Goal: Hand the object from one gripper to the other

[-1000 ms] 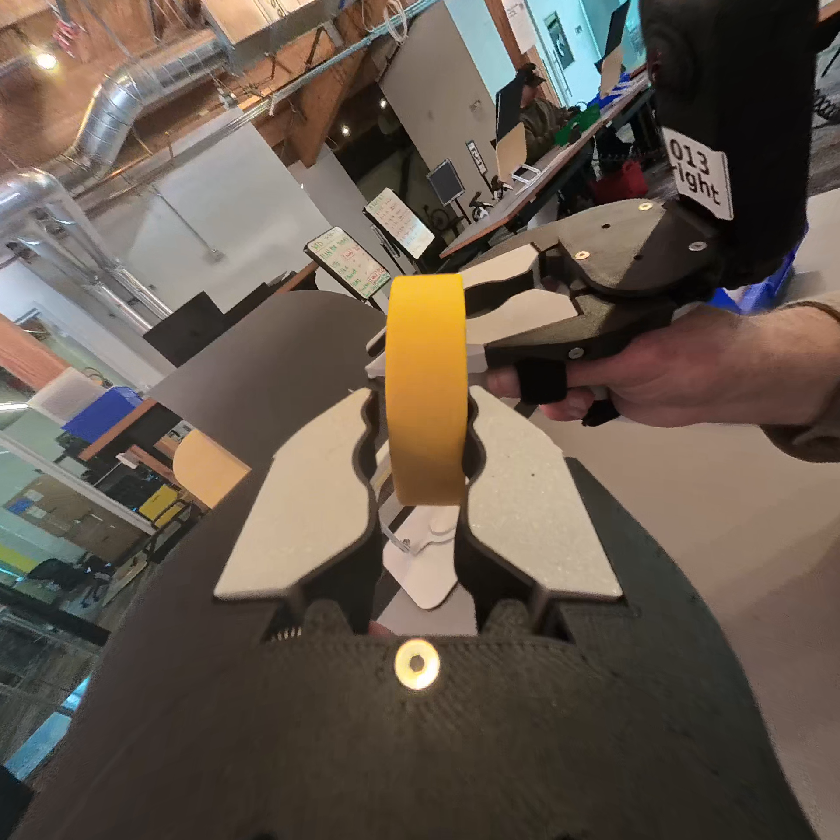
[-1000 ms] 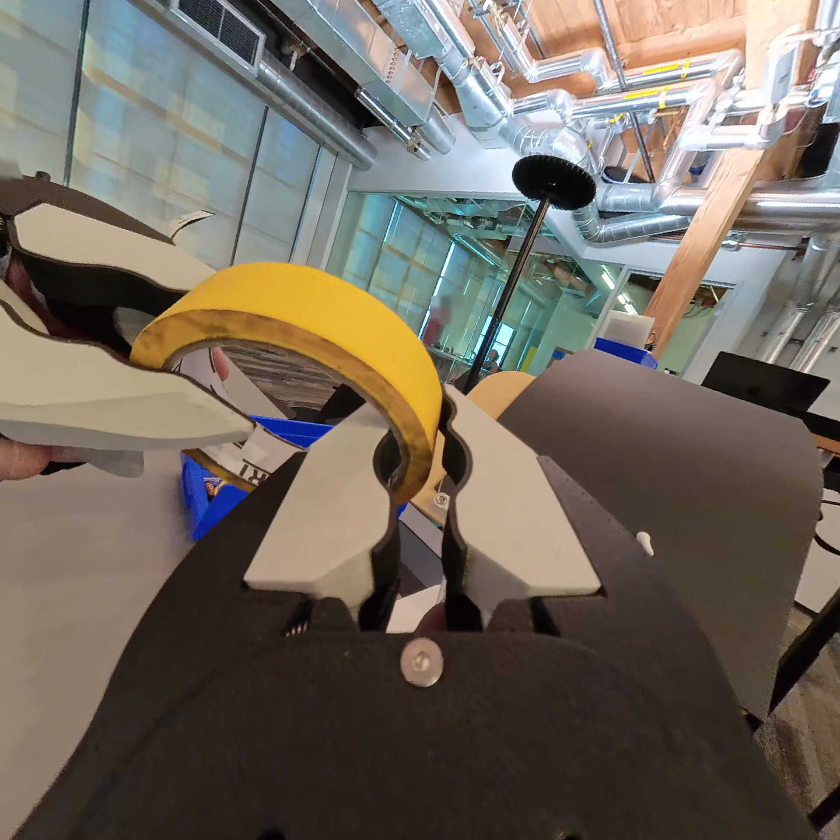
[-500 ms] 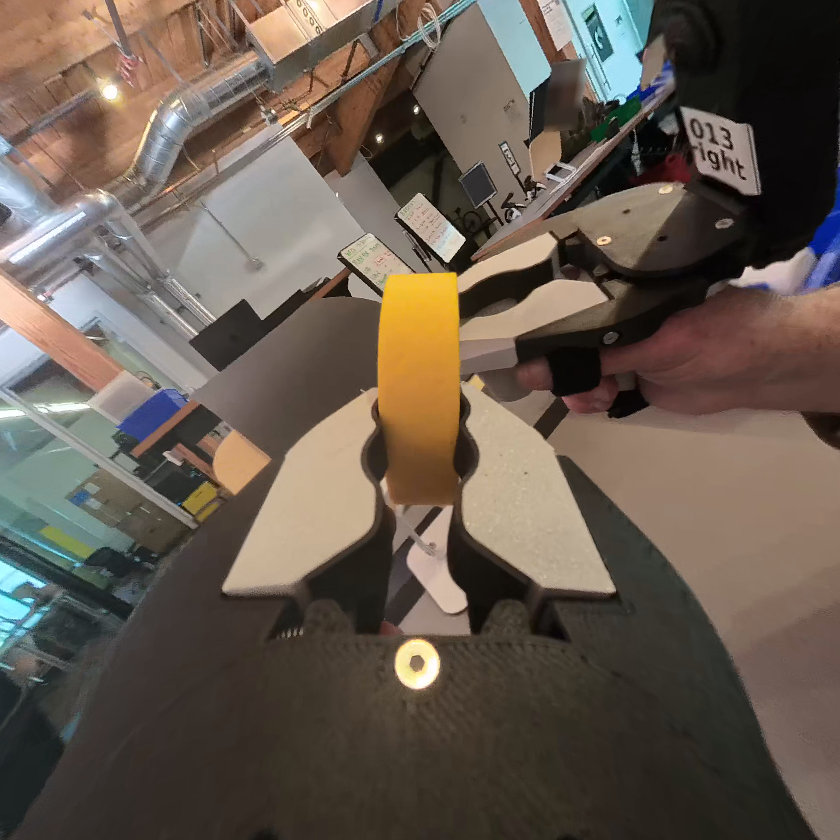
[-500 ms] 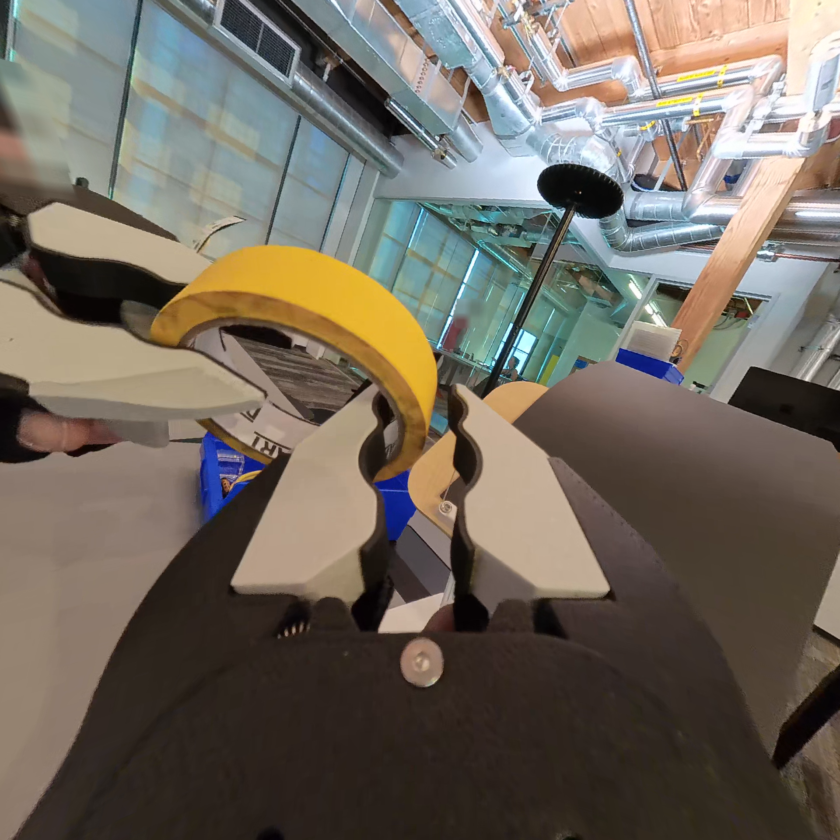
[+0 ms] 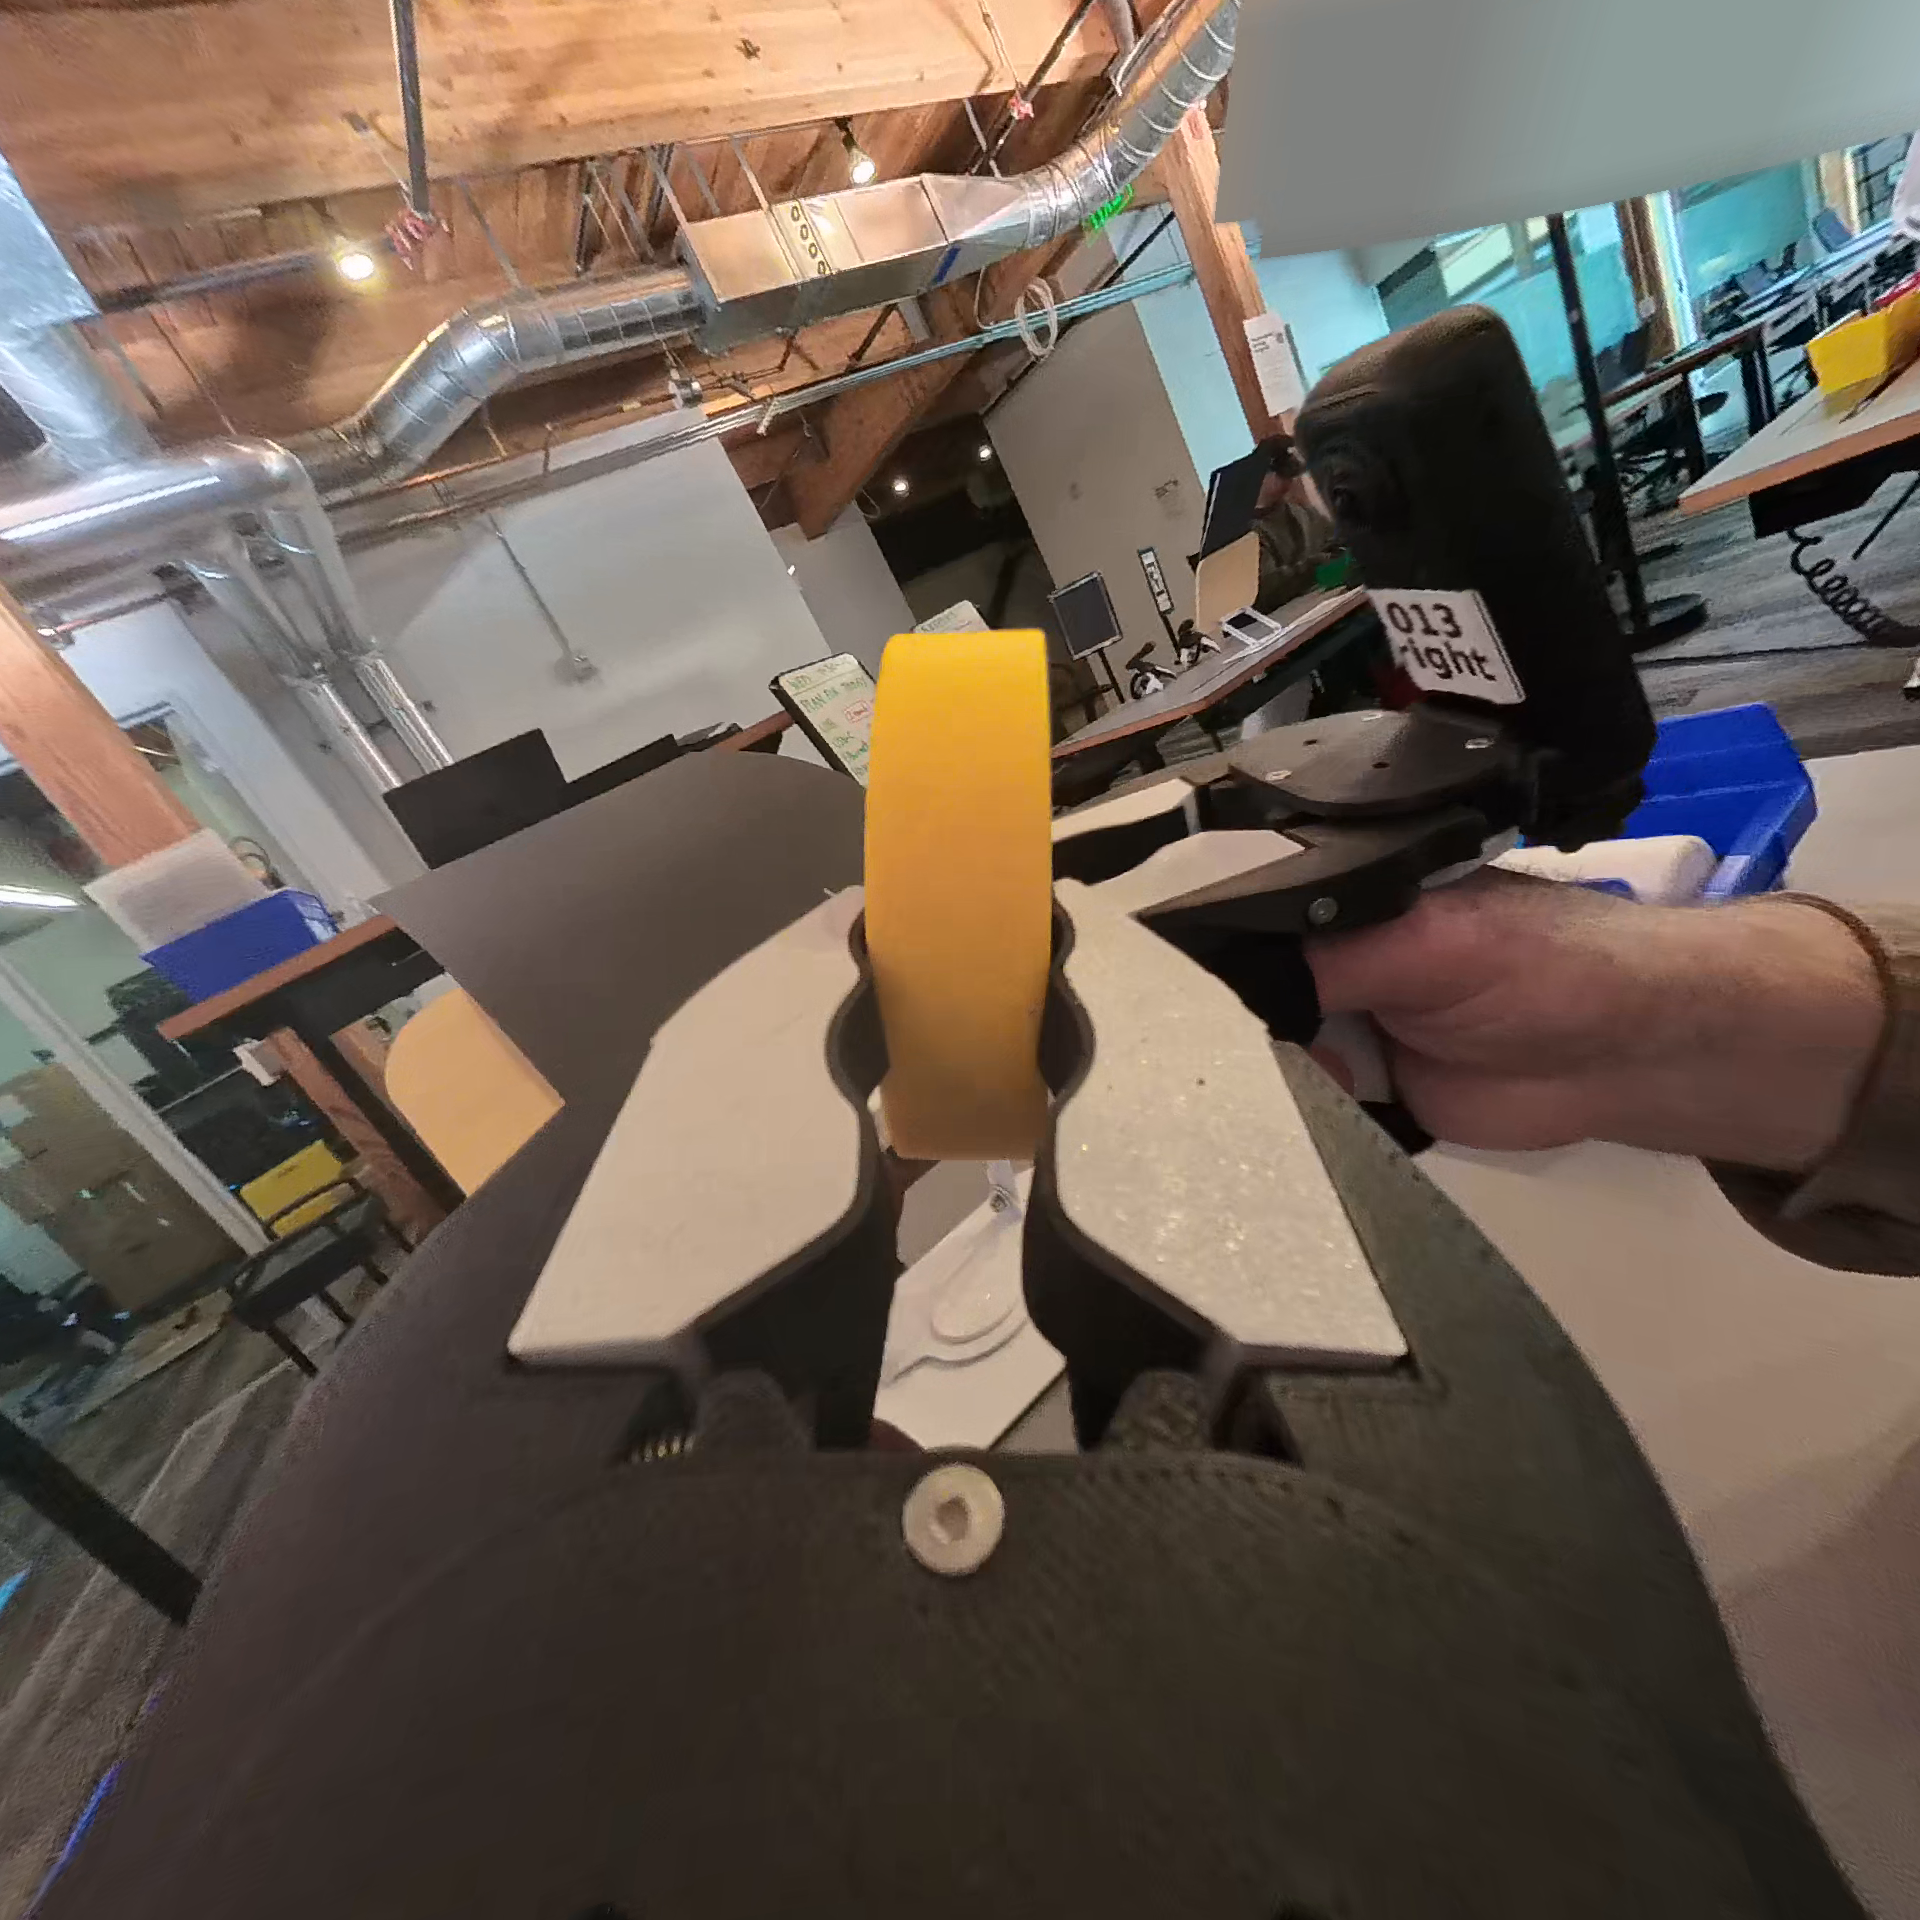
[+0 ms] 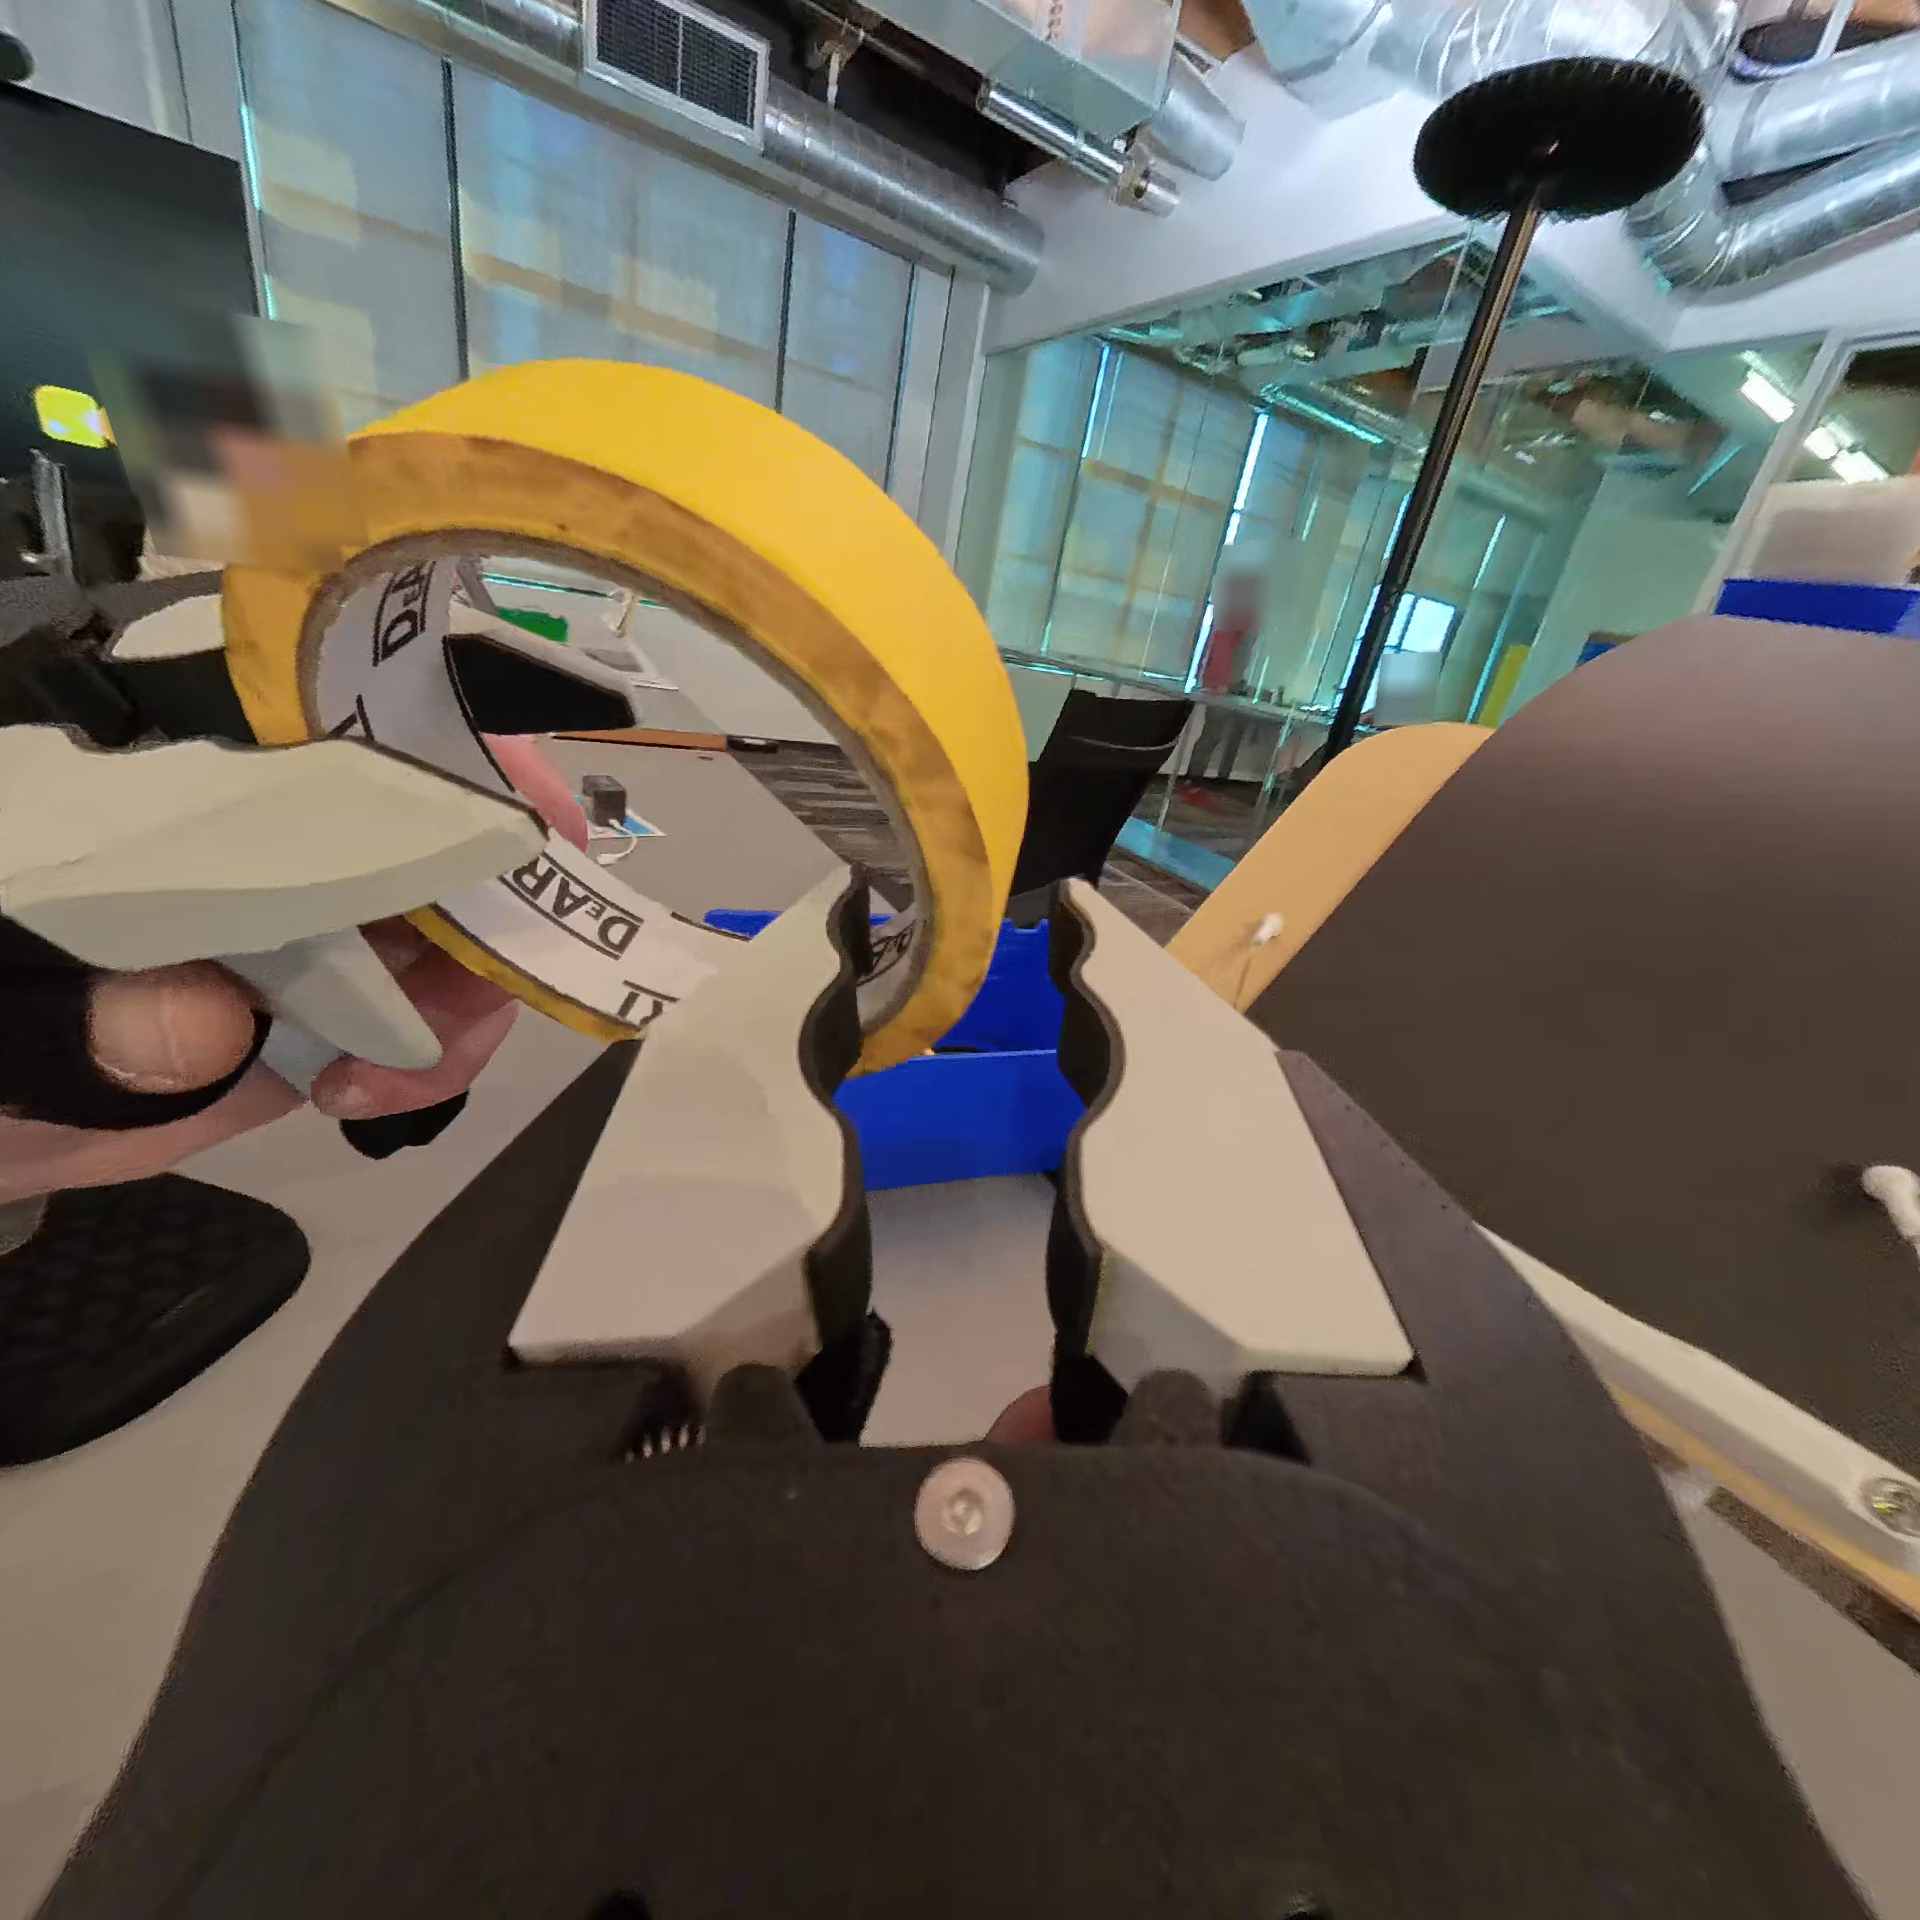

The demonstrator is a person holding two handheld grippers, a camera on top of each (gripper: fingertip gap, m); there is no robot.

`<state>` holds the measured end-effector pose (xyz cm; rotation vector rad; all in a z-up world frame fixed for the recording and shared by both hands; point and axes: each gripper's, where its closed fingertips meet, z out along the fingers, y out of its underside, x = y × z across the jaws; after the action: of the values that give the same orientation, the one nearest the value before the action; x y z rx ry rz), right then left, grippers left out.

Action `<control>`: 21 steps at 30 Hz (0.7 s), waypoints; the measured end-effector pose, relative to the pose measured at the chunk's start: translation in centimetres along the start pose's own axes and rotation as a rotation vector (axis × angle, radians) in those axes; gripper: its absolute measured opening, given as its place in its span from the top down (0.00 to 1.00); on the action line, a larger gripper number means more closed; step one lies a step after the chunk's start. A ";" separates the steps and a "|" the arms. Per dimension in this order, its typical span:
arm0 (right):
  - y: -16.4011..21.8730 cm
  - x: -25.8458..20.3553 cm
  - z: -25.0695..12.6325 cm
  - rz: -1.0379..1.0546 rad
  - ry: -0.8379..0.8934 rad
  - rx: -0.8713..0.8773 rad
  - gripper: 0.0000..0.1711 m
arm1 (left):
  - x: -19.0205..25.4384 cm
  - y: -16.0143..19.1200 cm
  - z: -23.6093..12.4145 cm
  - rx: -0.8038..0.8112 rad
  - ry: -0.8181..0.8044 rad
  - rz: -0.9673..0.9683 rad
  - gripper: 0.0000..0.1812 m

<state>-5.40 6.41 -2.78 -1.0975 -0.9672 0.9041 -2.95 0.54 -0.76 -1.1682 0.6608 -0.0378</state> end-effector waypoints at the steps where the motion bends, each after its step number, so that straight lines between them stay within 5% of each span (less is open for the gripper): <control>1: 0.1 -0.1 0.0 0.015 -0.006 -0.002 0.82 | 0.0 0.0 0.0 -0.001 -0.008 0.008 0.86; 21: -0.9 0.9 -0.9 -0.012 0.023 0.015 0.96 | 1.7 1.7 0.5 -0.059 0.012 0.110 0.85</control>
<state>-4.21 6.77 -1.86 -1.0863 -0.9458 0.8863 -1.79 1.05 -2.86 -1.1870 0.7404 0.0682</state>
